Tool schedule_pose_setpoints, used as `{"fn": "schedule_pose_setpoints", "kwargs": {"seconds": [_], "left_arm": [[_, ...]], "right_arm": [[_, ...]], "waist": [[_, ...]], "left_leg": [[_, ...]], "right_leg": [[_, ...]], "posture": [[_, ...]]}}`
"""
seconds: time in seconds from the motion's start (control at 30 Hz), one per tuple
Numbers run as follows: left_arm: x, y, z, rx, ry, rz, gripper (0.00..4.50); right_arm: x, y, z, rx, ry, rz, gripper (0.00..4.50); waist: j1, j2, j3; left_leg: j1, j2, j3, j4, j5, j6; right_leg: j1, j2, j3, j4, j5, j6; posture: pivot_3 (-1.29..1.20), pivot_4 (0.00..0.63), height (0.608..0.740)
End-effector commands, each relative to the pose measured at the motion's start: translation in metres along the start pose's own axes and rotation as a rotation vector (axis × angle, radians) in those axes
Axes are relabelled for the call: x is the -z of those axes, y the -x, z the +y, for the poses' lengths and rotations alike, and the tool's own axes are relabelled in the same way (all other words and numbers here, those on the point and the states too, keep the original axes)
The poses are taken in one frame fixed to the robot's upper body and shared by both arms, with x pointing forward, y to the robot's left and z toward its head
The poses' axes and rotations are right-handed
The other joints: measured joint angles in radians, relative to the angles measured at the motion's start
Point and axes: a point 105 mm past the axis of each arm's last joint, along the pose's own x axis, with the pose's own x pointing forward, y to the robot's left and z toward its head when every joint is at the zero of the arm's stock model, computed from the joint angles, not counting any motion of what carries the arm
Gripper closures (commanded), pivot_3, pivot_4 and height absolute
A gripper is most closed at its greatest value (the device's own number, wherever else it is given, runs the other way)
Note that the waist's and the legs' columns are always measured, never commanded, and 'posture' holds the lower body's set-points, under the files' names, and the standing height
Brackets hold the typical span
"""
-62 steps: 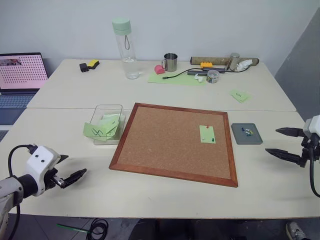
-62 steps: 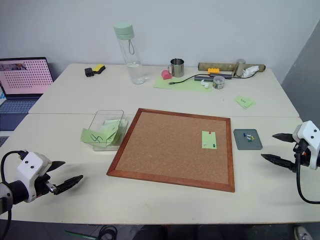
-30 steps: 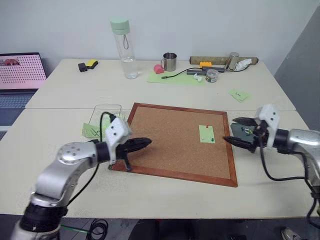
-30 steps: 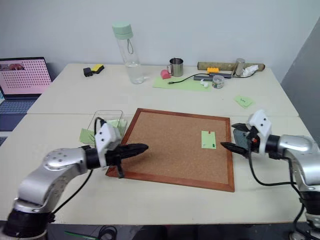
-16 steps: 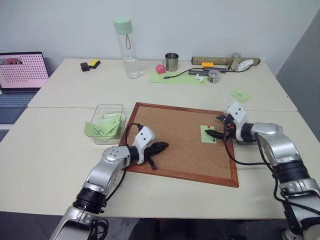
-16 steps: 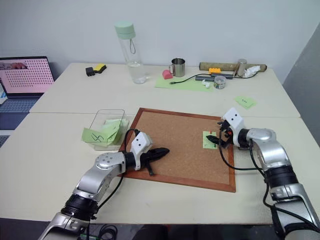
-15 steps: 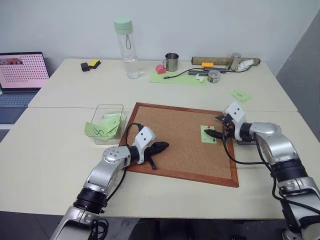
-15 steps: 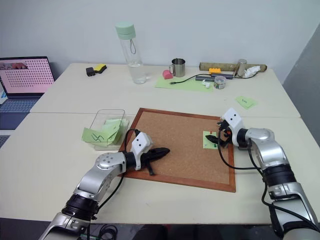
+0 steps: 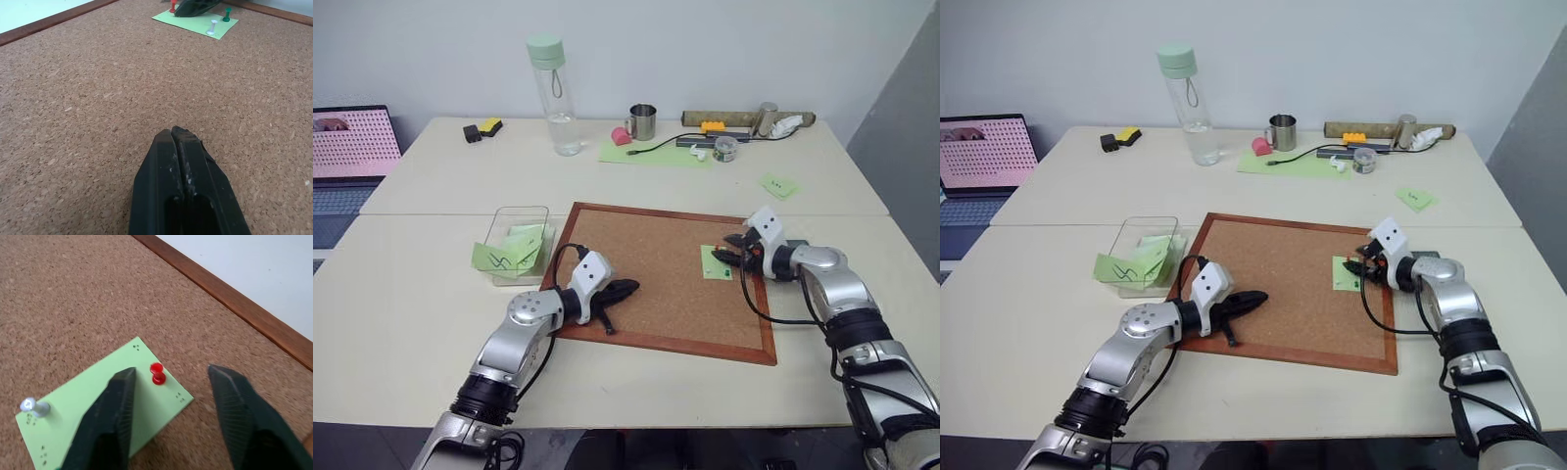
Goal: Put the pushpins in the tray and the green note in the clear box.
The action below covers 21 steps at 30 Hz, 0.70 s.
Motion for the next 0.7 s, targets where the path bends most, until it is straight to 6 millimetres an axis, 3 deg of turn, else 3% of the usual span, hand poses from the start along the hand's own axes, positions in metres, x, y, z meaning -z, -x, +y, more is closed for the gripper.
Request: {"fn": "schedule_pose_setpoints", "kwargs": {"seconds": [0.03,0.27,0.7], "left_arm": [[0.022,0.004,-0.007,0.025,0.044,0.087,4.50],[0.025,0.004,-0.010,0.029,0.059,0.101,4.50],[0.035,0.003,-0.009,0.002,0.069,0.135,4.50]], "right_arm": [[-0.018,0.002,-0.007,0.021,0.022,-0.066,3.07],[-0.017,0.002,-0.003,0.000,0.011,-0.070,4.39],[-0.045,0.009,0.000,-0.002,-0.032,-0.174,4.45]], "waist": [[0.000,0.000,0.000],[0.000,0.000,0.000],[0.001,0.001,-0.001]], "left_leg": [[0.000,0.000,0.000,0.000,0.000,0.000],[0.000,0.000,0.000,0.000,0.000,0.000],[0.000,0.000,0.000,0.000,0.000,0.000]], "right_leg": [[0.000,0.000,0.000,0.000,0.000,0.000],[0.000,0.000,0.000,0.000,0.000,0.000],[0.000,0.000,0.000,0.000,0.000,0.000]], "posture": [[0.00,0.150,0.740],[0.00,0.150,0.740],[0.00,0.150,0.740]]}}
